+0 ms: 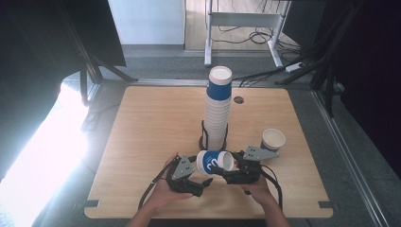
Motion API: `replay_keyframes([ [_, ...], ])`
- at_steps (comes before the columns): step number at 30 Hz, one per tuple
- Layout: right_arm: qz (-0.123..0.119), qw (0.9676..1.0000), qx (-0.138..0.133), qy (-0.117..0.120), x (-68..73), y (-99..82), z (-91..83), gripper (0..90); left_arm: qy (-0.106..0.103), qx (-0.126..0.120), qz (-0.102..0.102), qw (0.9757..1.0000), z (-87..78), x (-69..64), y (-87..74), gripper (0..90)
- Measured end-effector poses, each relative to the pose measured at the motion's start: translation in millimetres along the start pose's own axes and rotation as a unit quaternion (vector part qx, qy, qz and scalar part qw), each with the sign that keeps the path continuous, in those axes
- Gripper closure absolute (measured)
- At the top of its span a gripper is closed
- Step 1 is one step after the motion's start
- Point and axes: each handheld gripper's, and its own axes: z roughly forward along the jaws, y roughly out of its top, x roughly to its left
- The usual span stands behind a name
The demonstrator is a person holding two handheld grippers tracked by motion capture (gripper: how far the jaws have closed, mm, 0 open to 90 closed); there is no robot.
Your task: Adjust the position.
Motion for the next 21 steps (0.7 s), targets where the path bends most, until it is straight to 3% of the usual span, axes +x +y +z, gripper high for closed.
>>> replay_keyframes([
  [5,0.022,0.9994,-0.021,0.014,-1.8,1.0,-2.9,25.5,-0.005,-0.005,-0.029,0.9996,3.9,3.0,-3.3,7.9],
  [12,0.019,0.9993,-0.027,0.018,-1.0,0.7,-2.4,25.4,-0.031,-0.022,-0.049,0.9980,4.5,4.3,-2.1,8.1],
  [18,0.018,0.9993,-0.021,0.025,-1.3,0.5,-2.6,25.4,-0.011,-0.025,-0.028,0.9992,1.5,5.9,1.9,8.2],
  [21,0.020,0.9993,-0.019,0.026,-1.4,0.3,-2.0,25.4,0.000,-0.020,-0.005,0.9998,0.7,4.6,5.2,7.9],
])
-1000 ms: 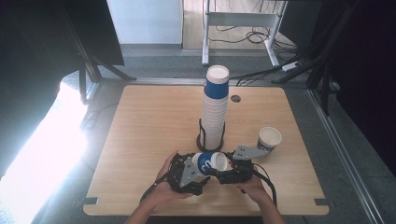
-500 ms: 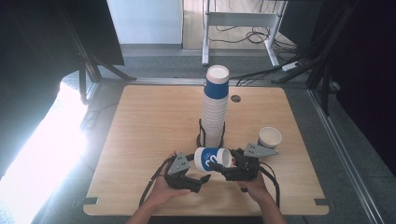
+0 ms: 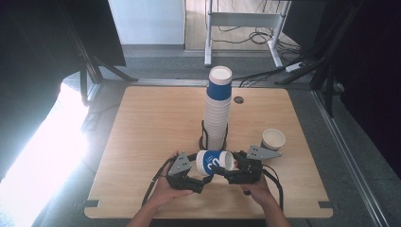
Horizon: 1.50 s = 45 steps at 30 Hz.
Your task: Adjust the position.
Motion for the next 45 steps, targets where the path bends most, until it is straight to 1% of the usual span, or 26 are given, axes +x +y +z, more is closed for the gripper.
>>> replay_keyframes([
  [3,0.000,1.0000,0.004,0.000,0.4,0.0,0.3,25.5,0.014,0.006,0.029,0.9995,-0.7,-2.7,3.4,7.2],
  [5,0.001,1.0000,0.008,-0.001,0.6,0.2,0.6,25.5,0.025,0.014,0.048,0.9985,-0.6,-5.0,4.9,7.1],
  [9,0.003,0.9999,0.011,-0.003,0.6,0.5,0.6,25.8,0.040,0.018,0.065,0.9969,-1.7,-7.5,5.6,7.2],
  [12,0.003,0.9999,0.014,-0.008,-0.6,1.2,-0.2,26.0,0.046,0.019,0.075,0.9960,-4.8,-8.3,7.4,7.1],
  [14,0.007,0.9998,0.016,-0.012,-1.4,1.6,-0.6,26.1,0.052,0.024,0.088,0.9944,-6.9,-10.7,9.0,7.1],
  [17,0.008,0.9996,0.019,-0.017,-3.2,2.0,-0.9,26.2,0.063,0.039,0.122,0.9898,-9.6,-15.1,12.9,6.7],
  [18,0.009,0.9995,0.022,-0.019,-3.6,2.0,-0.8,26.2,0.066,0.040,0.130,0.9886,-10.6,-16.2,14.8,6.1],
  [19,0.011,0.9994,0.026,-0.021,-3.8,1.8,-0.5,26.3,0.065,0.039,0.134,0.9881,-11.7,-16.3,17.4,6.0],
  [21,0.011,0.9992,0.032,-0.023,-4.6,1.5,0.3,26.3,0.063,0.040,0.138,0.9876,-11.8,-15.5,21.2,6.0],
  [23,0.012,0.9989,0.037,-0.026,-5.4,1.5,1.0,26.4,0.066,0.046,0.148,0.9857,-10.9,-14.6,25.5,5.9],
  [24,0.013,0.9988,0.038,-0.028,-5.6,1.5,1.6,26.4,0.065,0.048,0.151,0.9852,-10.6,-14.4,27.5,5.8],
  [25,0.012,0.9987,0.041,-0.029,-5.9,1.6,2.0,26.4,0.063,0.049,0.155,0.9847,-9.9,-14.5,29.2,5.8],
  [29,0.014,0.9985,0.045,-0.028,-5.9,1.7,3.9,26.4,0.052,0.064,0.176,0.9809,-4.5,-16.1,35.5,5.4],
  [31,0.014,0.9984,0.048,-0.026,-5.5,1.6,5.7,26.4,0.051,0.071,0.183,0.9792,-1.2,-16.2,37.0,5.0],
  [33,0.012,0.9982,0.053,-0.023,-4.8,1.1,7.6,26.4,0.048,0.076,0.188,0.9781,2.1,-16.2,38.4,5.1],
  [38,0.011,0.9976,0.066,-0.018,-4.1,-0.8,12.2,26.4,0.036,0.086,0.194,0.9765,10.1,-17.7,38.8,5.6],
  [41,0.012,0.9977,0.066,-0.015,-2.8,-0.4,13.6,26.4,0.035,0.091,0.199,0.9752,14.5,-18.6,37.1,7.1],
  [43,0.010,0.9976,0.067,-0.013,-2.3,0.2,13.3,26.3,0.040,0.091,0.200,0.9747,16.0,-18.6,36.2,10.0],
  [44,0.009,0.9976,0.067,-0.015,-2.3,0.2,13.1,26.3,0.039,0.089,0.200,0.9750,16.4,-18.2,35.7,12.6],
  [45,0.010,0.9976,0.067,-0.016,-2.7,0.2,12.7,26.2,0.037,0.088,0.198,0.9757,16.5,-17.7,35.5,13.4],
])
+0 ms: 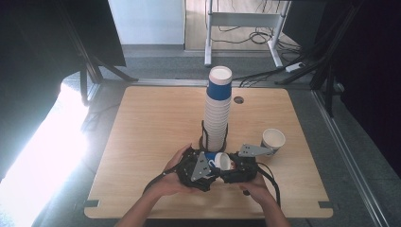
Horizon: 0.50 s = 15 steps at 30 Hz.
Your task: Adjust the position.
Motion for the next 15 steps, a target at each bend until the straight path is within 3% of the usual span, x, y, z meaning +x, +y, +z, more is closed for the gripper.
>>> replay_keyframes([
  [15,0.007,1.0000,0.007,-0.001,-2.7,-0.8,1.9,24.3,-0.009,0.008,0.013,0.9998,0.9,2.3,-0.8,17.1],
])
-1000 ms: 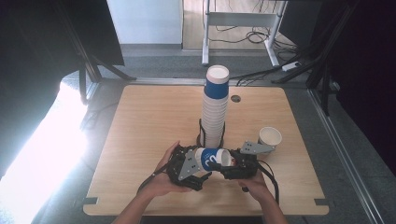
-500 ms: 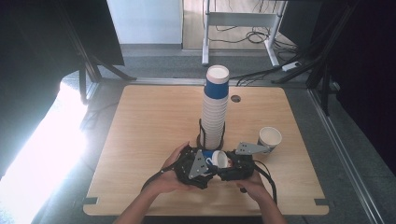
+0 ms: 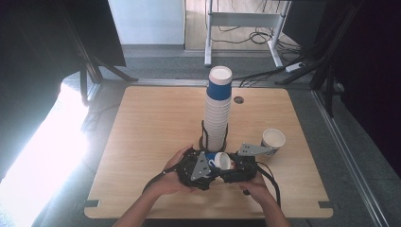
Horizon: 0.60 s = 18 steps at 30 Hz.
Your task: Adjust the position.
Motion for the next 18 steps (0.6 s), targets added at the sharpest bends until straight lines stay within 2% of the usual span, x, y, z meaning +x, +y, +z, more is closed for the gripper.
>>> replay_keyframes([
  [8,0.004,1.0000,-0.003,0.002,0.3,1.8,-2.8,20.5,0.008,0.012,0.016,0.9998,-1.7,0.9,-0.9,17.9],
  [14,-0.009,0.9999,0.010,0.003,-0.8,8.5,-10.8,20.3,0.021,0.031,0.035,0.9987,-4.3,2.5,-5.1,18.0],
  [18,-0.033,0.9979,0.056,0.002,-2.4,20.1,-16.5,20.3,0.027,0.044,0.051,0.9974,-6.2,2.6,-7.0,18.2],
])
